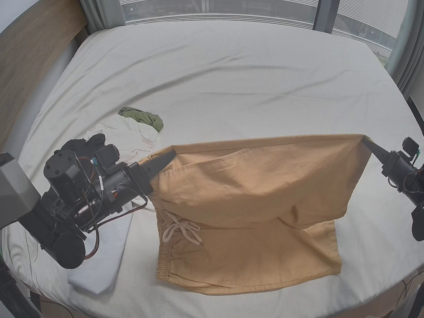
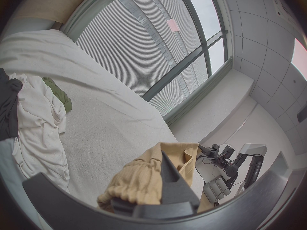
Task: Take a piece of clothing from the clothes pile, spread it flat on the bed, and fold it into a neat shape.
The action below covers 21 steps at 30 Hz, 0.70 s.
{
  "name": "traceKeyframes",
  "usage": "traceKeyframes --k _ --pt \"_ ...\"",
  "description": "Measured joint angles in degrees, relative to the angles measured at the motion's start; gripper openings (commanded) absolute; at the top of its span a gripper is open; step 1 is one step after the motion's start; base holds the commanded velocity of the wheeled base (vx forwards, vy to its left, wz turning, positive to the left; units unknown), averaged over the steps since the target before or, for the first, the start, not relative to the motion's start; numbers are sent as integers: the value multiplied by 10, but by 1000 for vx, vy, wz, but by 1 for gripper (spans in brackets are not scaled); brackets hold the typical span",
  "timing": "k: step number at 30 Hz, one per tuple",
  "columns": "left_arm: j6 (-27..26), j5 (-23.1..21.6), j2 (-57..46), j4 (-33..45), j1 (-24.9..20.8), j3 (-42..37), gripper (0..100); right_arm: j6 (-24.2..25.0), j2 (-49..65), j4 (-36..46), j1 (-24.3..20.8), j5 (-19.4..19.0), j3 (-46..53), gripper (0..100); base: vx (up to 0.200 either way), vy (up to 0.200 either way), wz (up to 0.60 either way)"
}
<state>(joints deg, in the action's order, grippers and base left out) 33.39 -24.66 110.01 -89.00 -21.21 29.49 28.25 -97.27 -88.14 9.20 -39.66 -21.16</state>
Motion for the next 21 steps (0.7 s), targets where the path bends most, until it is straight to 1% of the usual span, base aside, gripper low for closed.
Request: traceKeyframes --k 5,11,14,17,21 --pt "-22 -1 0 0 6 0 0 2 8 0 -4 1 -5 0 0 0 0" --pt "-23 -1 0 0 14 -1 0 9 17 0 -10 0 -9 0 0 0 0" --pt "-23 -3 0 1 18 -3 0 9 18 0 -22 2 -9 0 0 0 0" --pt "-23 -16 0 1 22 -5 0 9 19 0 -32 3 -9 0 0 0 0" --pt "-23 -20 0 1 26 -6 0 9 18 0 -34 3 -12 0 0 0 0"
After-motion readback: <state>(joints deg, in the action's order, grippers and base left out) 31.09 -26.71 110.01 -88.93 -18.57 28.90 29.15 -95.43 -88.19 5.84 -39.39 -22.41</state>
